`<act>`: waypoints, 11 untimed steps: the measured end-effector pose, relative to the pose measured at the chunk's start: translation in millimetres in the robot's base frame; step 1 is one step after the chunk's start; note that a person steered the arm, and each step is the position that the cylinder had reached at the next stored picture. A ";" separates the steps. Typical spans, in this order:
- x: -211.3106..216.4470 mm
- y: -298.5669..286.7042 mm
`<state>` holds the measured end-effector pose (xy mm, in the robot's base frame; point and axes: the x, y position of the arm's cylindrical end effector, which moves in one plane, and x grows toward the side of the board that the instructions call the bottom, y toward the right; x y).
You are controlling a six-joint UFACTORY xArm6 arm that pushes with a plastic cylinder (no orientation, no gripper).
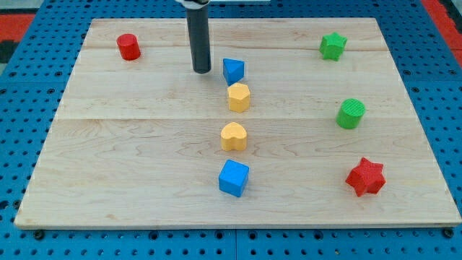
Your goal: Move the blue cube parallel to the left of the red star
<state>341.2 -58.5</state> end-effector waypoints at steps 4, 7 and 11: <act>204.4 15.2; 276.1 29.6; 248.2 29.0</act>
